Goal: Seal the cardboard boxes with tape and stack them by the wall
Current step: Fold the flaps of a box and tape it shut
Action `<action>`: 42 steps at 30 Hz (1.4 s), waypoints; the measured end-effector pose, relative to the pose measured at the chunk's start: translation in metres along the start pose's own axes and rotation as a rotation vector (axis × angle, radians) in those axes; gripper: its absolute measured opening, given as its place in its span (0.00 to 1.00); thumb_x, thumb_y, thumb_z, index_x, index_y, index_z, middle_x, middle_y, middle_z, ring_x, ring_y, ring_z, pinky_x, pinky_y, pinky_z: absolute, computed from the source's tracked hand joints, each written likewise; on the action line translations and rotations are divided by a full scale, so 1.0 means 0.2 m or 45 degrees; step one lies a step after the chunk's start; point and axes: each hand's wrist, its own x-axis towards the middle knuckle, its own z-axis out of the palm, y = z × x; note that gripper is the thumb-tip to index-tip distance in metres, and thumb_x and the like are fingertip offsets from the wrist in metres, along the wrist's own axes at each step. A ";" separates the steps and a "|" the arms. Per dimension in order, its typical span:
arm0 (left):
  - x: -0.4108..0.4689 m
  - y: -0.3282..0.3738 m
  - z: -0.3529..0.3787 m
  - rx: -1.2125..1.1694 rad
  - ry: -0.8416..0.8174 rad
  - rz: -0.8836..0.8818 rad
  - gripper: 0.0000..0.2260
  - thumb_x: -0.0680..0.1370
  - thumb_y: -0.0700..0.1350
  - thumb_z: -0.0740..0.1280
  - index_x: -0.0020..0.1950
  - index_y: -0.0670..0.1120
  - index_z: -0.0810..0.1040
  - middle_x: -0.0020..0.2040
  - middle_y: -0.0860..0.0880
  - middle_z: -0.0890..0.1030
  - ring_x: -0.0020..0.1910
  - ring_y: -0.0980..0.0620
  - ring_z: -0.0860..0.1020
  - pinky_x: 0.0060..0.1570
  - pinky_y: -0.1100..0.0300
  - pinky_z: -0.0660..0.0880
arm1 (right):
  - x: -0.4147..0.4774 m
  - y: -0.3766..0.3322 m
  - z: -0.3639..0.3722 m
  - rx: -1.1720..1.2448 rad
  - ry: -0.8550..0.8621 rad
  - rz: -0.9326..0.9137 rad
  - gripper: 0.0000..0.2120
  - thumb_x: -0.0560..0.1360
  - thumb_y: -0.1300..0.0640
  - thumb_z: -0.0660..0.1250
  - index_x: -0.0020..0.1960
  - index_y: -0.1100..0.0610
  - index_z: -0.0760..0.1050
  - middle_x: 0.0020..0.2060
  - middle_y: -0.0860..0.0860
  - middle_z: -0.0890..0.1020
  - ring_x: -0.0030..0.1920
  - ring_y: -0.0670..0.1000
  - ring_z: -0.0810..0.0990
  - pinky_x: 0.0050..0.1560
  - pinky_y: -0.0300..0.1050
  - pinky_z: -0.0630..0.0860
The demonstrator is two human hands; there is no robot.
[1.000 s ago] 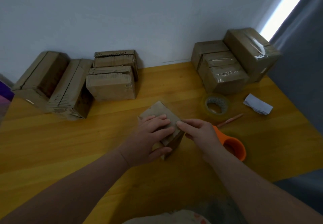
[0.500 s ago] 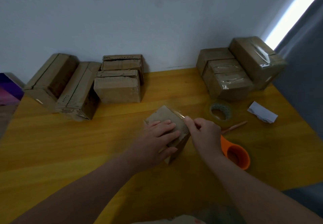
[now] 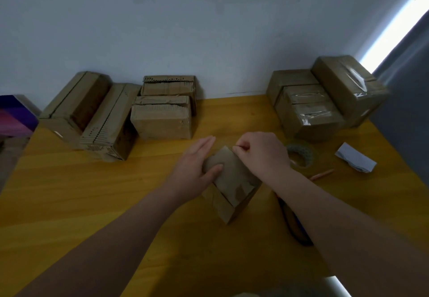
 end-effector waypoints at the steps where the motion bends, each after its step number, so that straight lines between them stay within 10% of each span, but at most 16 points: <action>1: 0.00 -0.01 0.00 -0.011 -0.050 0.022 0.31 0.78 0.60 0.58 0.78 0.50 0.56 0.77 0.53 0.58 0.76 0.53 0.55 0.74 0.55 0.54 | 0.01 0.00 0.00 -0.011 -0.010 -0.001 0.09 0.79 0.50 0.64 0.46 0.51 0.82 0.41 0.47 0.82 0.43 0.47 0.78 0.40 0.40 0.72; 25: 0.01 -0.01 -0.03 0.307 -0.193 0.231 0.30 0.77 0.63 0.37 0.77 0.58 0.55 0.77 0.60 0.52 0.75 0.59 0.40 0.70 0.54 0.57 | 0.07 0.03 0.02 0.491 -0.143 0.273 0.07 0.73 0.54 0.71 0.36 0.47 0.78 0.36 0.41 0.77 0.42 0.42 0.75 0.44 0.38 0.73; 32: -0.08 -0.03 0.03 0.466 0.044 0.565 0.31 0.77 0.65 0.52 0.73 0.46 0.67 0.73 0.49 0.68 0.73 0.50 0.63 0.69 0.46 0.61 | 0.08 0.06 -0.02 0.835 -0.382 0.393 0.02 0.73 0.58 0.72 0.46 0.55 0.82 0.41 0.52 0.82 0.42 0.49 0.81 0.45 0.47 0.83; 42: -0.12 -0.09 0.06 0.209 0.108 0.510 0.28 0.74 0.62 0.61 0.66 0.44 0.72 0.68 0.50 0.67 0.70 0.55 0.62 0.63 0.59 0.66 | -0.04 0.19 -0.02 0.884 -0.909 0.049 0.37 0.68 0.34 0.65 0.75 0.40 0.61 0.69 0.41 0.68 0.67 0.44 0.69 0.68 0.47 0.69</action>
